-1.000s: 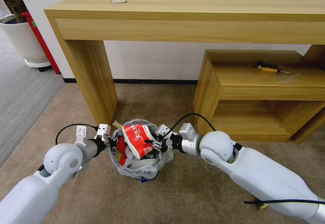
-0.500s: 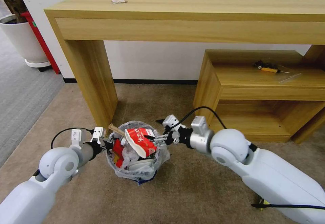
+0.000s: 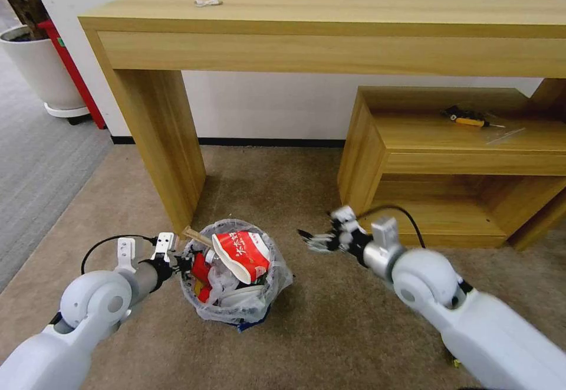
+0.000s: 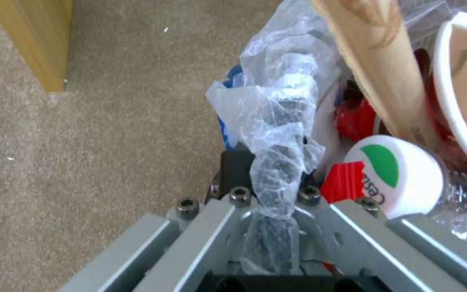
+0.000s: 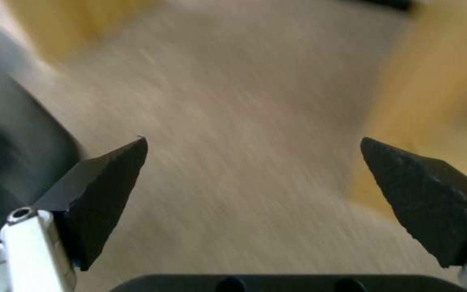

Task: Pick up the trash bin and place the garbage on the floor into it.

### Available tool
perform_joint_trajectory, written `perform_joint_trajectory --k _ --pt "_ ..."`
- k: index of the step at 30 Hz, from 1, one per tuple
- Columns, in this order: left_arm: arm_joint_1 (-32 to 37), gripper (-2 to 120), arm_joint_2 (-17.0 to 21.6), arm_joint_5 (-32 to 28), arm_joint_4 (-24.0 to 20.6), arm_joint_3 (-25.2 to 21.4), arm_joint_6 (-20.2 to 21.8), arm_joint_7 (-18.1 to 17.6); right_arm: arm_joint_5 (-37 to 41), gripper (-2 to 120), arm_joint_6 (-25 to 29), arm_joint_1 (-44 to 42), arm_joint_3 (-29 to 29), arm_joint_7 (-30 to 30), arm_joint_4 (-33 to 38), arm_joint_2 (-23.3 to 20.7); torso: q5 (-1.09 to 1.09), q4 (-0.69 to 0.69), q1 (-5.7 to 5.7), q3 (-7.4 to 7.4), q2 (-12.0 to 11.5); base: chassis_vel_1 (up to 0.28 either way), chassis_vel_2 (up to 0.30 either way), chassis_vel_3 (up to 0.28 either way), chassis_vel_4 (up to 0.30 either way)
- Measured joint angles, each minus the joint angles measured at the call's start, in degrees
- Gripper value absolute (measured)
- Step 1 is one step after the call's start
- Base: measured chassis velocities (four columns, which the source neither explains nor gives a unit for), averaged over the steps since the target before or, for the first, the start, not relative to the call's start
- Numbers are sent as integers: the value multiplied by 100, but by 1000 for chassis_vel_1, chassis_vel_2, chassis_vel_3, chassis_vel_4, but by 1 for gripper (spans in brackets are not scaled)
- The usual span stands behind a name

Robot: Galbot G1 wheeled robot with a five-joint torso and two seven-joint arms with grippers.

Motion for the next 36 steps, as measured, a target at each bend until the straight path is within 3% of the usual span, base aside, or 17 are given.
perform_joint_trajectory --k 3,6,13,27,34,36 --pt "15 0 -6 0 -44 10 0 -32 -233 100 178 -532 429 -78 -224 54 2 1 0 0 0 0 0 0 0" --pt "73 0 -8 19 -80 11 0 -51 -348 100 486 -1443 1419 -284 -405 185 -2 2 0 0 0 0 0 0 0" --pt "184 0 -43 82 -114 14 0 -55 -653 100 785 -1949 2005 -618 -256 457 -1 4 0 0 0 0 0 0 0" --pt "428 0 -46 107 -259 -50 0 -92 -1000 100 1059 -2312 2222 -875 -184 630 -1 4 0 0 0 -29 -32 36 35" --pt "448 0 -38 117 -286 -77 0 37 -1074 100 1098 -2497 2332 -947 -162 684 2 3 0 1 0 -215 -196 209 208" --pt "426 0 -70 125 -287 -44 0 37 -1097 100 1107 -2552 2362 -1003 -219 717 -6 2 1 1 0 -256 -263 243 246"
